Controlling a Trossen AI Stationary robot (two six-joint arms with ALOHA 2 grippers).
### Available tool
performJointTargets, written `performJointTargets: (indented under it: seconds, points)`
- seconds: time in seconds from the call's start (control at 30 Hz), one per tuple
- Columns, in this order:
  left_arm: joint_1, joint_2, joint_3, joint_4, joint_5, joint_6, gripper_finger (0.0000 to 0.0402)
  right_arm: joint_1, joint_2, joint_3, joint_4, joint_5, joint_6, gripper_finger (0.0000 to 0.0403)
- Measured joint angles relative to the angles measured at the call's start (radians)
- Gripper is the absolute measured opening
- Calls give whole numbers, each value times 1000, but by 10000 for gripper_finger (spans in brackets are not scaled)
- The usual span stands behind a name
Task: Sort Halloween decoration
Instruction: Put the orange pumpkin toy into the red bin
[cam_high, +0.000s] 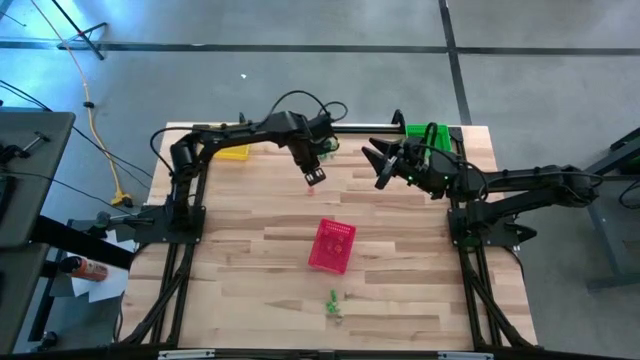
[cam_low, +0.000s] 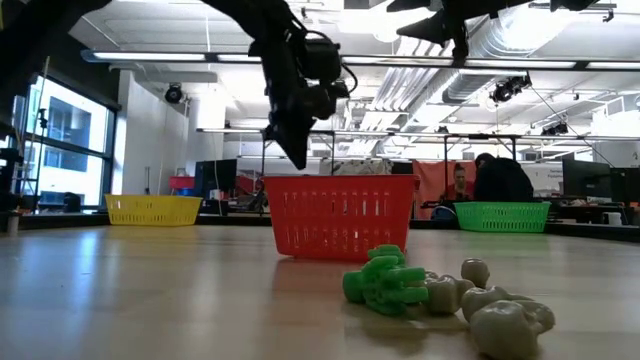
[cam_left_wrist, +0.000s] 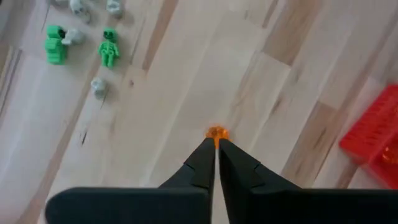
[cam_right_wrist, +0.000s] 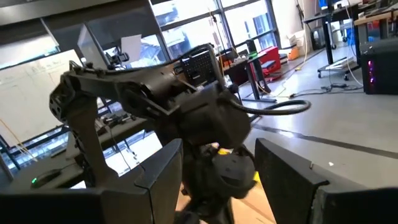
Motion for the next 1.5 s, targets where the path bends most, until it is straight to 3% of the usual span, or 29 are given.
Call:
performJointTargets:
  seconds: [0.2, 0.4, 0.57, 0.73, 1.5]
  points:
    - [-3, -74, -163, 89, 37, 79, 77, 0, -21, 0, -10, 0, -20, 197]
    - [-19, -122, -373, 341, 57, 256, 150, 0, -62, 0, -80, 0, -20, 197]
    - [-42, -115, -404, 464, 34, 402, 203, 0, -72, 1, -99, -1, -20, 197]
    - [-52, -98, -405, 465, -7, 506, 237, 0, -72, 0, -123, -1, -14, 197]
    - [-48, 30, -402, 467, 12, 498, 248, 0, -72, 0, -156, -1, -8, 197]
